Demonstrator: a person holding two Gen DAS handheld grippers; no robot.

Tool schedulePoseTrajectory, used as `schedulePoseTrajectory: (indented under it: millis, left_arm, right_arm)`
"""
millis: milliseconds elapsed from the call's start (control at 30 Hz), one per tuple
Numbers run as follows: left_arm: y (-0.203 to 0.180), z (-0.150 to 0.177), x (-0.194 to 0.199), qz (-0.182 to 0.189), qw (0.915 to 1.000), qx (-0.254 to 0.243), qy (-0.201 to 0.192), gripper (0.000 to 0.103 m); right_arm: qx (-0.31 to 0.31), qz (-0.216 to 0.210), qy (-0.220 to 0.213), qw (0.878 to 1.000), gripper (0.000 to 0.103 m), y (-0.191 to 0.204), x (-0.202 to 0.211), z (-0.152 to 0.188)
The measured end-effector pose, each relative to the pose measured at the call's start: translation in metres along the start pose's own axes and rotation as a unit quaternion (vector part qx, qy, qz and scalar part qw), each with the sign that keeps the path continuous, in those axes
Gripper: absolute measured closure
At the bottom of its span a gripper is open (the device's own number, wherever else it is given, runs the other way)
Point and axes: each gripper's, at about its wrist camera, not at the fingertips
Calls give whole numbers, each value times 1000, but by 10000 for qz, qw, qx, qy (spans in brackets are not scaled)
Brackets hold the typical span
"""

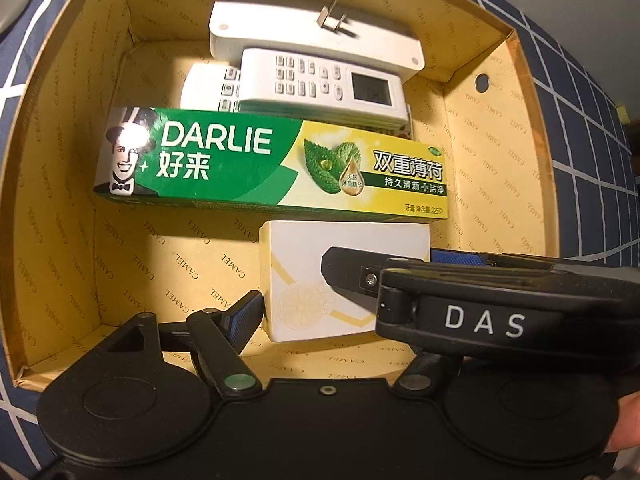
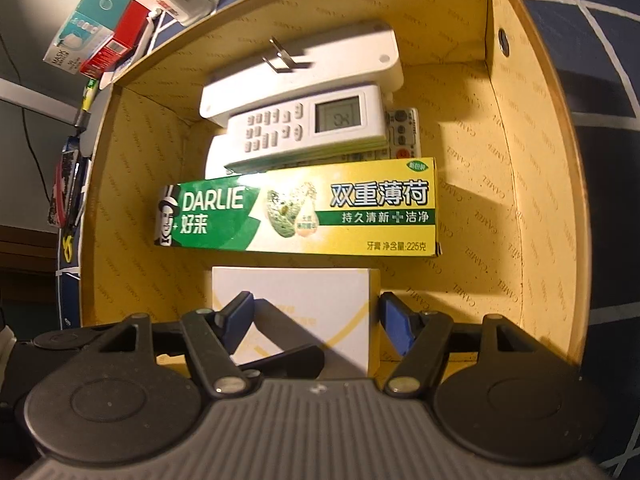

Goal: Organize objects
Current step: 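Lower the small white box into the box beside the toothpaste and release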

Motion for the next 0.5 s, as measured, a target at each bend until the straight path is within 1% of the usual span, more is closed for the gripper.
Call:
schedulePoseTrajectory:
  millis: [500]
  left_arm:
    - [0,-15,-19,41,9998,47,189,33]
  right_arm:
    - [-88,76,181,9998,35,-14,-16,-18]
Point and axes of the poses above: each gripper's, at about its wrist camera, not at the fingertips, and x roughly against the way its jaws point, y to its left, z to its underside, and after that the axes turned 13 degrees about -z, right-handed
